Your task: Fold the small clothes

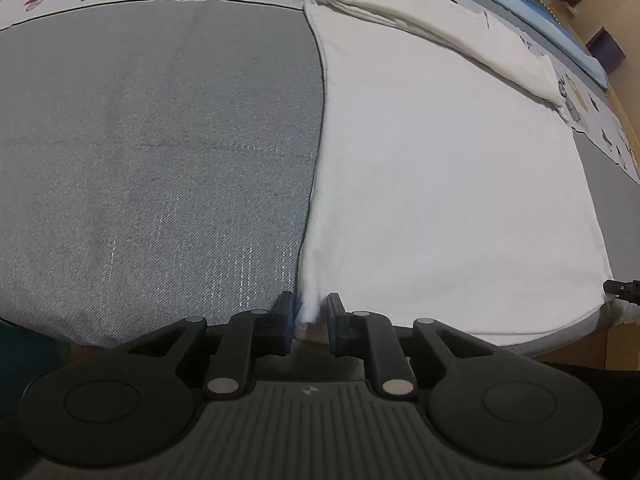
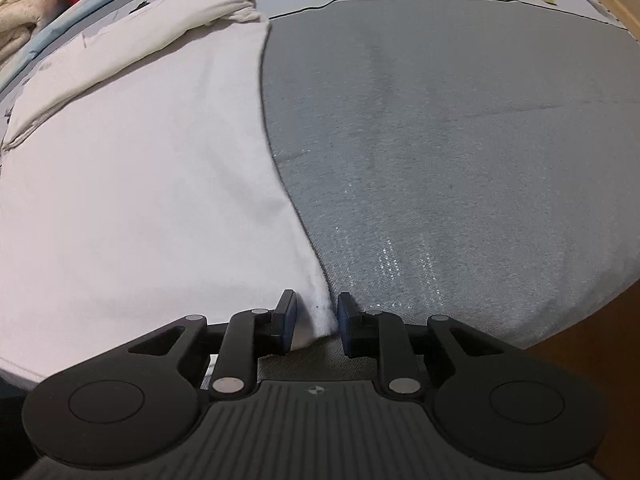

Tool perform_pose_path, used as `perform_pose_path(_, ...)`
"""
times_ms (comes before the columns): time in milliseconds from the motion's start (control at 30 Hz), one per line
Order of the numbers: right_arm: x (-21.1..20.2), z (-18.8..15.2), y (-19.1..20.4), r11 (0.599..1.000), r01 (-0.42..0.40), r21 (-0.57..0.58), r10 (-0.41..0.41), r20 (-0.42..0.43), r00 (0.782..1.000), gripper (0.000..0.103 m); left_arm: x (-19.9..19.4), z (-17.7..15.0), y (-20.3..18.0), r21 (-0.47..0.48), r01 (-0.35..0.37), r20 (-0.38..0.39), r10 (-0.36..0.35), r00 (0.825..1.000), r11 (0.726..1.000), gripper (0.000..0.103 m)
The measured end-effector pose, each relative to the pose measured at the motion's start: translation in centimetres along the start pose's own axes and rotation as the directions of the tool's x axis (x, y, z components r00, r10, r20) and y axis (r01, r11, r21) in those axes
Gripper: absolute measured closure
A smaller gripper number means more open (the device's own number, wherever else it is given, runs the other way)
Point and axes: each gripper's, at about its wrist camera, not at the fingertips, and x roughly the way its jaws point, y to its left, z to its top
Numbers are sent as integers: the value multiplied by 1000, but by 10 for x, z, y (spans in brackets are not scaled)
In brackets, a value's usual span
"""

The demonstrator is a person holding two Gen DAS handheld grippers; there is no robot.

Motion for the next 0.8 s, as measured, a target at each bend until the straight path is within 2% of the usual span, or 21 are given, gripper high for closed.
perform_pose_path(200, -1, -2, 3, 1000, -8, -20, 8, 5, 1000, 92, 2, -4, -4, 19, -10, 4, 10, 1000, 1000, 86)
perform_pose_path(300, -5, -2, 2, 1000, -21, -13, 21, 20, 1000, 96, 1, -6, -6, 32, -22, 18, 22, 1000, 999, 93)
perform_pose_path(400, -17, -2, 2, 999, -39, -7, 39, 67, 997, 97, -9, -5, -12, 61, -31, 54, 28, 998, 998, 96)
perform_pose_path(500, -40, -1, 15, 994, -13, -113, 30, 145, 989, 97, -36, -3, -20, 115, -13, 109, 0, 994, 993, 96)
perform_pose_path(633, -91, 3, 13, 989, -111, -98, 133, 256, 958, 97, -84, -7, -20, 152, 11, 211, -43, 977, 988, 97)
perform_pose_path(800, -161, -10, 2, 968, -213, -134, 248, 370, 895, 98, -159, -28, -15, 217, 81, 279, -141, 950, 973, 97)
